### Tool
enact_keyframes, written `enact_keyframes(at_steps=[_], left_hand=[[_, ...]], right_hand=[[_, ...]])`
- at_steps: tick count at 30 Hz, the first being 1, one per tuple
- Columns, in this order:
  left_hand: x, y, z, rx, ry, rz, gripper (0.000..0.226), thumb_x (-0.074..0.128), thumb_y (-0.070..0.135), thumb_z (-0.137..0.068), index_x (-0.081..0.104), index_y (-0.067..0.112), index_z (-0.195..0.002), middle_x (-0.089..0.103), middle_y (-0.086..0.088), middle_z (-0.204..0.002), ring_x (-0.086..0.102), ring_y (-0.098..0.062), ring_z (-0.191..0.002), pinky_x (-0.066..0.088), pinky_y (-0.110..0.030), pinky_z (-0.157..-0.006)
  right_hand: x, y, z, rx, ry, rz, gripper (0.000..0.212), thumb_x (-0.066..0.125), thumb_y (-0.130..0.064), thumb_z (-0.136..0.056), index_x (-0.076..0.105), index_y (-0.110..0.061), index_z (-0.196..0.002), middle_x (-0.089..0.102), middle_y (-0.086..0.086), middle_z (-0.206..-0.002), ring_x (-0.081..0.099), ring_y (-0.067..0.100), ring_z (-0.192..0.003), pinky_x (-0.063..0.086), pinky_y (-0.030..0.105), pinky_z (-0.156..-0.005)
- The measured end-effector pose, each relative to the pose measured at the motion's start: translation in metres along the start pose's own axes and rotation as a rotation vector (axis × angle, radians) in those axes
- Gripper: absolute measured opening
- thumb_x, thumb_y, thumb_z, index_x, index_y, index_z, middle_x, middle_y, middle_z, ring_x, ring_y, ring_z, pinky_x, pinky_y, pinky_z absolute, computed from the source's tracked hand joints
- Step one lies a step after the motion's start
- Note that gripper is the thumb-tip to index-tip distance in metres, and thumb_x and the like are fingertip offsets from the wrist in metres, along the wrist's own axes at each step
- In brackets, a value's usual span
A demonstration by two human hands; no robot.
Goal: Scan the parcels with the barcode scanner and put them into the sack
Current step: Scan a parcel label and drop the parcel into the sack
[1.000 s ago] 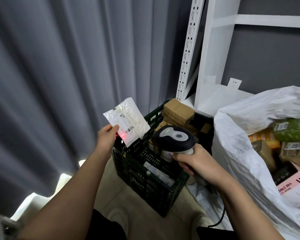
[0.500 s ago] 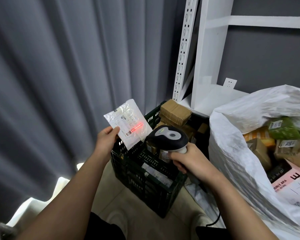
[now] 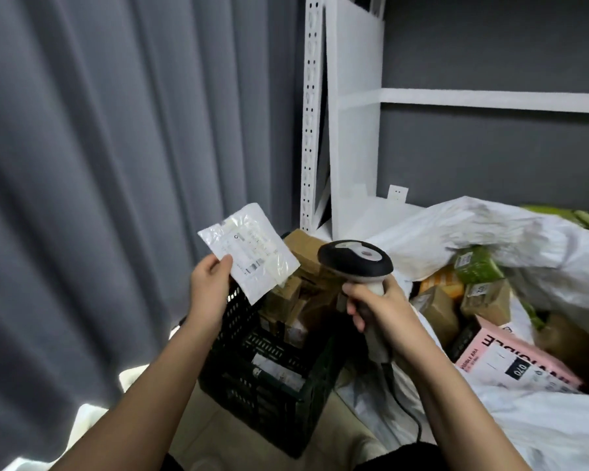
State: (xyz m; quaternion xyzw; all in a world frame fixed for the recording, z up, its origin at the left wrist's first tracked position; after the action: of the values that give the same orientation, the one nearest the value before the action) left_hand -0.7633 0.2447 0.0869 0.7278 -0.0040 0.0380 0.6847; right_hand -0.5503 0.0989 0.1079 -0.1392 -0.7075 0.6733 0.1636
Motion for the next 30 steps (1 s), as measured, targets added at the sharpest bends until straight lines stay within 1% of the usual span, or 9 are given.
enact_keyframes(at_steps=[4, 8, 10, 13, 16, 19, 22, 24, 30], left_hand=[[0.07, 0.061, 0.024, 0.176, -0.149, -0.071, 0.017, 0.052, 0.013, -0.096, 0.065, 0.016, -0.085, 0.07, 0.001, -0.086, 0.063, -0.006, -0.072, 0.049, -0.017, -0.061], [0.151, 0.085, 0.047, 0.276, -0.292, -0.296, 0.027, 0.057, 0.02, -0.091, 0.063, -0.003, -0.079, 0.058, -0.012, -0.067, 0.054, -0.024, -0.062, 0.042, -0.031, -0.061], [0.193, 0.087, 0.062, 0.297, -0.368, -0.437, 0.028, 0.057, 0.023, -0.088, 0.063, -0.003, -0.08, 0.063, -0.017, -0.07, 0.061, -0.032, -0.064, 0.052, -0.036, -0.063], [0.244, 0.082, 0.089, 0.287, -0.506, -0.622, 0.03, 0.056, 0.024, -0.085, 0.06, 0.006, -0.108, 0.07, -0.013, -0.092, 0.067, -0.034, -0.081, 0.057, -0.039, -0.074], [0.283, 0.073, 0.11, 0.383, -0.554, -0.914, 0.059, 0.054, 0.016, -0.086, 0.029, 0.012, -0.139, 0.064, -0.013, -0.103, 0.062, -0.034, -0.094, 0.046, -0.033, -0.069], [0.305, 0.064, 0.118, 0.464, -0.554, -1.153, 0.058, 0.05, 0.009, -0.088, 0.024, 0.014, -0.14, 0.061, -0.014, -0.112, 0.058, -0.034, -0.103, 0.041, -0.034, -0.069], [0.313, 0.046, 0.113, 0.344, -0.628, -1.292, 0.049, 0.049, 0.013, -0.091, 0.032, 0.012, -0.137, 0.058, -0.014, -0.122, 0.056, -0.032, -0.112, 0.042, -0.035, -0.072], [0.312, 0.042, 0.109, 0.315, -0.644, -1.319, 0.045, 0.049, 0.02, -0.093, 0.034, 0.01, -0.135, 0.057, -0.012, -0.123, 0.057, -0.031, -0.111, 0.042, -0.033, -0.07], [0.268, 0.071, 0.074, 0.542, -0.571, -1.177, 0.028, 0.043, 0.03, -0.094, 0.058, 0.018, -0.114, 0.068, -0.007, -0.106, 0.065, -0.027, -0.092, 0.046, -0.03, -0.072]], right_hand=[[-0.053, -0.037, 0.015, 0.002, 0.185, -0.126, 0.02, 0.064, -0.006, -0.09, 0.048, -0.011, -0.1, 0.056, 0.006, -0.058, 0.043, 0.016, -0.036, 0.034, 0.021, -0.038], [-0.109, -0.063, 0.03, -0.041, 0.319, -0.192, 0.018, 0.063, -0.009, -0.09, 0.047, -0.014, -0.097, 0.055, 0.005, -0.059, 0.042, 0.017, -0.039, 0.034, 0.023, -0.041], [-0.133, -0.073, 0.04, -0.067, 0.36, -0.207, 0.019, 0.063, -0.01, -0.09, 0.047, -0.013, -0.099, 0.054, 0.006, -0.059, 0.041, 0.016, -0.038, 0.033, 0.021, -0.041], [-0.16, -0.082, 0.057, -0.083, 0.427, -0.203, 0.018, 0.06, -0.007, -0.092, 0.045, -0.017, -0.091, 0.052, 0.004, -0.057, 0.04, 0.014, -0.037, 0.033, 0.02, -0.037], [-0.181, -0.086, 0.069, -0.093, 0.455, -0.158, 0.017, 0.06, -0.007, -0.092, 0.045, -0.014, -0.094, 0.051, 0.008, -0.065, 0.04, 0.013, -0.038, 0.033, 0.02, -0.038], [-0.192, -0.083, 0.074, -0.083, 0.474, -0.147, 0.02, 0.06, -0.005, -0.092, 0.044, -0.011, -0.101, 0.05, 0.01, -0.065, 0.04, 0.013, -0.037, 0.032, 0.019, -0.037], [-0.193, -0.079, 0.074, -0.059, 0.46, -0.139, 0.019, 0.06, -0.006, -0.092, 0.043, -0.012, -0.098, 0.05, 0.009, -0.065, 0.04, 0.013, -0.037, 0.033, 0.018, -0.037], [-0.191, -0.075, 0.074, -0.042, 0.446, -0.121, 0.02, 0.061, -0.008, -0.092, 0.042, -0.013, -0.095, 0.052, 0.007, -0.064, 0.041, 0.013, -0.038, 0.033, 0.019, -0.039], [-0.155, -0.067, 0.059, -0.015, 0.332, -0.136, 0.021, 0.062, -0.009, -0.091, 0.042, -0.013, -0.096, 0.051, 0.007, -0.061, 0.04, 0.016, -0.041, 0.033, 0.024, -0.041]])
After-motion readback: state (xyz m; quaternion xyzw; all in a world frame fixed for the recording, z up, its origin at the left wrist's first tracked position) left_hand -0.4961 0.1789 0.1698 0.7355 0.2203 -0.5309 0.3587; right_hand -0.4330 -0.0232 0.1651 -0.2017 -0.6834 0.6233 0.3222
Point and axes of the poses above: each hand's wrist, its own z-axis away from the middle knuckle, its own x-axis out of the palm, y = z × x, the point moved 3 cm from there along -z, towards the middle knuckle
